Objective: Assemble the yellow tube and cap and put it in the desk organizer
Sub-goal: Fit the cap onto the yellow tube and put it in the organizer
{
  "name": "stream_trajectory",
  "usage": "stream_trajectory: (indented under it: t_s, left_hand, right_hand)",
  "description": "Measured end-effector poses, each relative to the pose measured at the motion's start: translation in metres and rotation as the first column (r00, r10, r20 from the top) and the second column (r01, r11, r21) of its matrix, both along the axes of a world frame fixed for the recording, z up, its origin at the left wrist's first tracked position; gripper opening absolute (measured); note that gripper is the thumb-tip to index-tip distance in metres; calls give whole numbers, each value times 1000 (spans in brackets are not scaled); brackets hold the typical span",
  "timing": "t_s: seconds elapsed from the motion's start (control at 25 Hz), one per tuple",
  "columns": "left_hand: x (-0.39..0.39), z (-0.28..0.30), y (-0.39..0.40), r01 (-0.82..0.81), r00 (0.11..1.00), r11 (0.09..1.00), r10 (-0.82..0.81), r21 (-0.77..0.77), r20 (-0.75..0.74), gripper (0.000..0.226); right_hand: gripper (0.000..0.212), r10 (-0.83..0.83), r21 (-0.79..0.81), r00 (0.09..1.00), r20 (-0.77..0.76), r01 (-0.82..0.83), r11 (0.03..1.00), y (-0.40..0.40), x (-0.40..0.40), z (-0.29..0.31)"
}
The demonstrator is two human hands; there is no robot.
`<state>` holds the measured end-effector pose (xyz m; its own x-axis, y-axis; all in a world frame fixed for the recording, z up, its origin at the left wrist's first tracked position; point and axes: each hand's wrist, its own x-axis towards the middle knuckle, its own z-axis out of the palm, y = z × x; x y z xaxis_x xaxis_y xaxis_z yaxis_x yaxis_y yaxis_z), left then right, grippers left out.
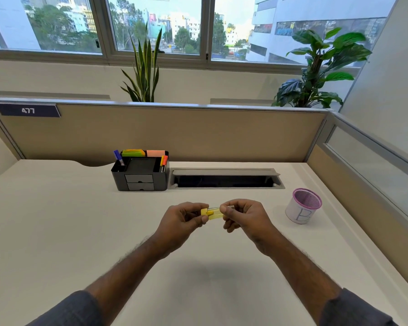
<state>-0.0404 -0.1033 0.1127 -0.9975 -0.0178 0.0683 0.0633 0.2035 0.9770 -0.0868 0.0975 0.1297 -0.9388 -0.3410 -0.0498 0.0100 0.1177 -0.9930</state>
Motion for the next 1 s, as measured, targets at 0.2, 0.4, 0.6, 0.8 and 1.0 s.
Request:
stream_trajectory:
  t_s: [0.2, 0.4, 0.6, 0.8, 1.0]
  left_hand:
    - [-10, -6, -15, -24, 1000, 1000, 24, -19, -6, 31]
    - [-21, -14, -31, -56, 998, 997, 56, -47, -4, 30]
    - [-40, -17, -54, -81, 997, 987, 78, -137, -29, 28]
    - [-62, -16, -87, -141, 989, 961, 127, -238, -72, 31]
    - [-93, -7, -140, -247, 968, 885, 210, -395, -134, 36]
  right_hand:
    - [16, 5, 21, 1000, 30, -5, 1000, -17, -8, -1]
    - [17, 14, 29, 998, 63, -16, 999, -36, -18, -6]
    - [17, 16, 43, 996, 88, -19, 999, -60, -37, -9]
    - [20, 36, 105, 997, 70, -44, 994, -98, -65, -11]
    - [20, 166, 244, 985, -36, -152, 958, -153, -107, -11]
